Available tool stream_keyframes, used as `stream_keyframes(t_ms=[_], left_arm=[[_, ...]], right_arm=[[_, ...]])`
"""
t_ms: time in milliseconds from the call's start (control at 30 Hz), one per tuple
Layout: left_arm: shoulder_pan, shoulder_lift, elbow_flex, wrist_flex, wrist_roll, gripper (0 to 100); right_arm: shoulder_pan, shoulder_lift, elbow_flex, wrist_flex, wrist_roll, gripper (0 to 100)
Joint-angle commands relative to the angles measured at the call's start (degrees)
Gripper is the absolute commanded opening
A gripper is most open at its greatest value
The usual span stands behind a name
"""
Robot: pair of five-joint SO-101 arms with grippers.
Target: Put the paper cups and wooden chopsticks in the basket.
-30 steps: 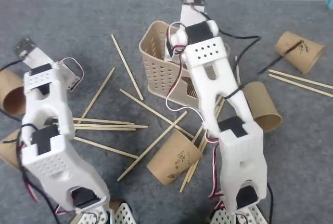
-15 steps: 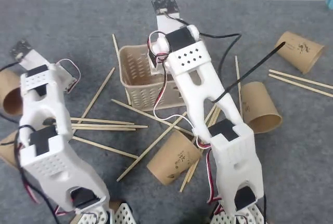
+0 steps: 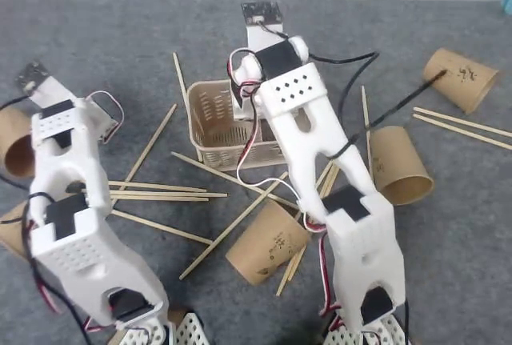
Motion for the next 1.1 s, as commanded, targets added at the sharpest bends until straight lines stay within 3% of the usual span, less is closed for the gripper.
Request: stream_keyframes(t_ms=[0,133,367,600,800,1067], left_arm=[[-0.18,-1.23,-2.77,0.53,-0.62,1],[0.00,-1.23,-2.77,0.53,-0.70,1],[0.00,-1.23,-2.77,0.53,-0.70,1],[0.09,-1.23,-2.77,0.62,-0.79,1],[0.18,-1.93,-2.24,0.97,-2.20,1],[3.60,-13.45,11.38,-7.74,-10.55,1]], right_arm=[[-2.07,-8.57,-2.55,0.57,1.76,29.3],[-3.03,-15.43,-2.55,0.84,3.78,36.6],[-0.22,-29.85,-1.32,3.82,4.13,26.9],[6.73,-52.70,15.38,3.82,6.68,13.6],[18.95,-69.49,33.41,3.74,14.07,11.2],[38.64,-71.69,52.31,-2.51,25.76,11.2]])
